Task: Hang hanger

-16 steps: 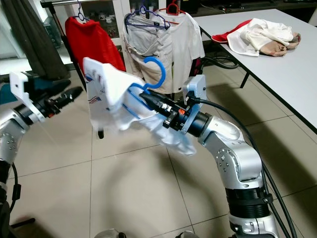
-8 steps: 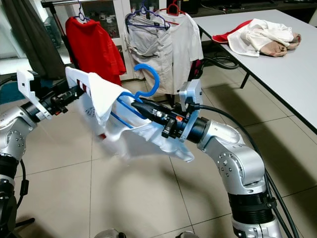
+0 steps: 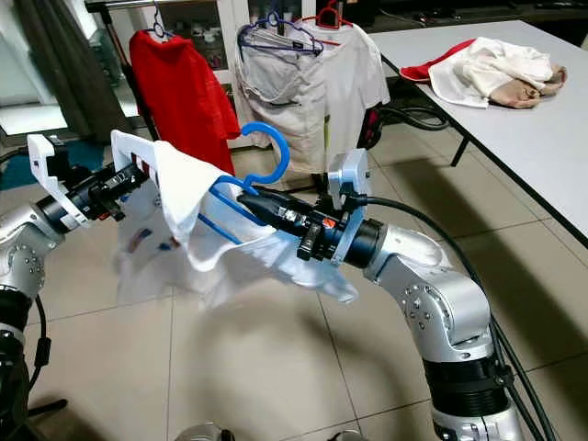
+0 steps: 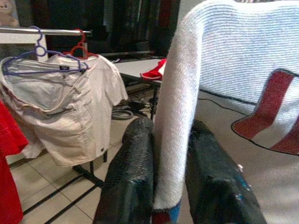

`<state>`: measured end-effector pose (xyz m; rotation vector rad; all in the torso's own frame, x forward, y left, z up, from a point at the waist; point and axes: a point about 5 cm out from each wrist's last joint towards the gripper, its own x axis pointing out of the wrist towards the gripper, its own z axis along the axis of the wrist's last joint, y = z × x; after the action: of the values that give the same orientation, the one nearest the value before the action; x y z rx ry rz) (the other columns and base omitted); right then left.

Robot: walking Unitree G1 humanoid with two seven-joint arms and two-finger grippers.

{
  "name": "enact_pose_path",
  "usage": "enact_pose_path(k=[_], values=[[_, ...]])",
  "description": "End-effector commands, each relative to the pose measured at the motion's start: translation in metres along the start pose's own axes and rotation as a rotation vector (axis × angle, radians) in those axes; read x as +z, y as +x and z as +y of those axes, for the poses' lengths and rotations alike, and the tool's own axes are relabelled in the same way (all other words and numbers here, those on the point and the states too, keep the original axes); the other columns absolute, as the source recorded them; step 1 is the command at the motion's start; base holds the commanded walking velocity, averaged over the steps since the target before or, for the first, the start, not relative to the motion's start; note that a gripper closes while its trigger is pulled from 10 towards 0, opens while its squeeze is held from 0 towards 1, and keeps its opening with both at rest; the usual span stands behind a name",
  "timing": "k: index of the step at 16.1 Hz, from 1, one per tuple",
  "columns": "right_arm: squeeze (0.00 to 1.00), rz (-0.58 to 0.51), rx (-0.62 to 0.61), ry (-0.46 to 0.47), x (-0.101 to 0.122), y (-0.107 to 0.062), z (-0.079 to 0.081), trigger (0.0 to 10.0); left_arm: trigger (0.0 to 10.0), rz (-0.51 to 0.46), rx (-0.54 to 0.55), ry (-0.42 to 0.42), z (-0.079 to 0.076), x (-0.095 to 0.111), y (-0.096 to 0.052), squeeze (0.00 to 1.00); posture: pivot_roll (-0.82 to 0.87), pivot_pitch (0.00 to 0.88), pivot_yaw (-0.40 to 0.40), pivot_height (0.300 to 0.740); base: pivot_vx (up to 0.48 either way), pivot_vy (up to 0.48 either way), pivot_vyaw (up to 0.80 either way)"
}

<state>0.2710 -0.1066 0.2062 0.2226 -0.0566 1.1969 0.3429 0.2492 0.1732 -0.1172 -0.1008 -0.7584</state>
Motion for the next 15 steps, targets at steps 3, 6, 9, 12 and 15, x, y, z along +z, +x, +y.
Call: enact_pose_path(k=[3,6,9,12,15], values=[[0.0,-0.031,0.025,-0.028,0.007,-0.001,0.008,10.0,0.0,-0.021,-0.018,-0.002,0.0,0.004,0.002,0.0,-0.06,0.0,0.113,0.74,0.0,0.0,0.0],[0.0,-0.041,0.009,-0.027,0.006,-0.002,0.008,10.0,0.0,-0.043,-0.015,-0.028,0.0,0.003,0.001,0.0,-0.06,0.0,0.12,0.74,0.0,0.0,0.0],[0.0,-0.05,-0.004,-0.028,0.006,-0.002,0.008,10.0,0.0,-0.052,-0.02,-0.045,0.0,0.001,-0.002,0.0,-0.06,0.0,0.123,0.74,0.0,0.0,0.0],[0.0,-0.062,-0.025,-0.02,0.004,0.0,0.007,10.0,0.0,-0.066,0.015,-0.055,0.001,-0.004,-0.007,0.0,-0.06,0.0,0.126,0.74,0.0,0.0,0.0],[0.0,-0.054,-0.061,-0.015,0.001,0.0,0.004,10.0,0.0,-0.133,0.087,-0.083,0.005,-0.003,-0.011,0.0,-0.06,0.0,0.125,0.74,0.0,0.0,0.0]])
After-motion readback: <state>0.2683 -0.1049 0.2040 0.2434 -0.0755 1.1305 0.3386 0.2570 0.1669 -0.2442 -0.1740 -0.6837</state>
